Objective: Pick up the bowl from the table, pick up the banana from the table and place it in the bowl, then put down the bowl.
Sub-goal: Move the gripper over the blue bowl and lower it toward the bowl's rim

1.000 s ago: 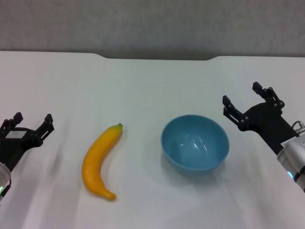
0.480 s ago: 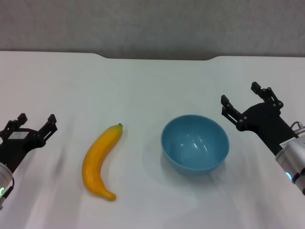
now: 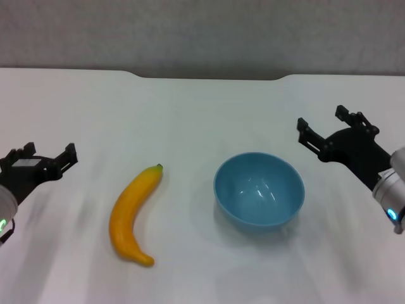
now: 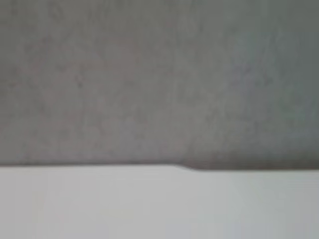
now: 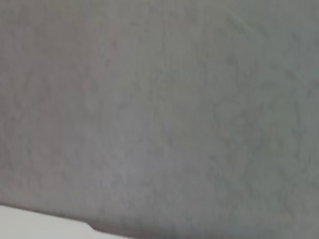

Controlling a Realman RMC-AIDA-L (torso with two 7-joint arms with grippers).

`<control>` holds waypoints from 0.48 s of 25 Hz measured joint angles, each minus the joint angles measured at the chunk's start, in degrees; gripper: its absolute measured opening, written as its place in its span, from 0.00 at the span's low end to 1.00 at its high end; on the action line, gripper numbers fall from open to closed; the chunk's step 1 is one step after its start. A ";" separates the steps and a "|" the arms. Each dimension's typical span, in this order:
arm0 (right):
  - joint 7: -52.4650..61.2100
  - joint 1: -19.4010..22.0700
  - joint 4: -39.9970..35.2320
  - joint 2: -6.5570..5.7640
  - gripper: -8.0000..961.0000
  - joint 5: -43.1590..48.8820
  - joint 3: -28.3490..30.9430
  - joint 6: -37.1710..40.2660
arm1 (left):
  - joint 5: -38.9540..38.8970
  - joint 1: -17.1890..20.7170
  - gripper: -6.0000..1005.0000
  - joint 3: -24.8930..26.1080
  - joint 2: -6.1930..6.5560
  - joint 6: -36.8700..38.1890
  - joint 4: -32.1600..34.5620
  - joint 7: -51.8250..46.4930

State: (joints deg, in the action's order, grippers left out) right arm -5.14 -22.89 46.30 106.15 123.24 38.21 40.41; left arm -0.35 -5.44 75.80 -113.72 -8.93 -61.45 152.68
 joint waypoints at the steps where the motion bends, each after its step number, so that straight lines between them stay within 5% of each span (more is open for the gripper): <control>1: -1.08 0.67 2.55 -0.67 0.92 0.02 1.64 -3.82 | 0.26 0.39 0.86 0.12 -0.09 3.81 -2.69 0.03; 3: -4.51 2.25 7.80 -1.56 0.92 0.04 6.13 -11.95 | 0.47 0.61 0.86 0.15 -0.20 12.58 -7.89 0.26; 4: -9.61 4.28 13.59 -1.48 0.92 0.06 12.45 -22.94 | 0.36 0.42 0.85 0.16 -0.20 17.57 -10.44 0.47; 6: -12.23 5.28 16.59 -0.92 0.92 0.06 16.10 -28.55 | 0.20 0.15 0.85 0.17 -0.19 23.72 -13.41 0.80; 10: -22.51 8.34 24.59 4.20 0.92 0.44 31.41 -50.60 | -0.02 0.06 0.84 0.81 -0.83 30.92 -17.10 2.58; 11: -25.84 9.13 27.55 7.26 0.92 1.98 39.22 -60.58 | -0.09 0.10 0.84 1.71 -1.59 32.59 -17.69 4.06; 12: -25.84 9.13 27.55 7.26 0.92 1.98 39.22 -60.58 | -0.09 0.10 0.84 1.71 -1.59 32.59 -17.69 4.06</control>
State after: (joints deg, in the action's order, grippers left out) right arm -30.98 -13.75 73.85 113.41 125.22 77.43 -20.16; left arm -0.44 -5.34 77.51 -115.31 23.65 -79.14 156.74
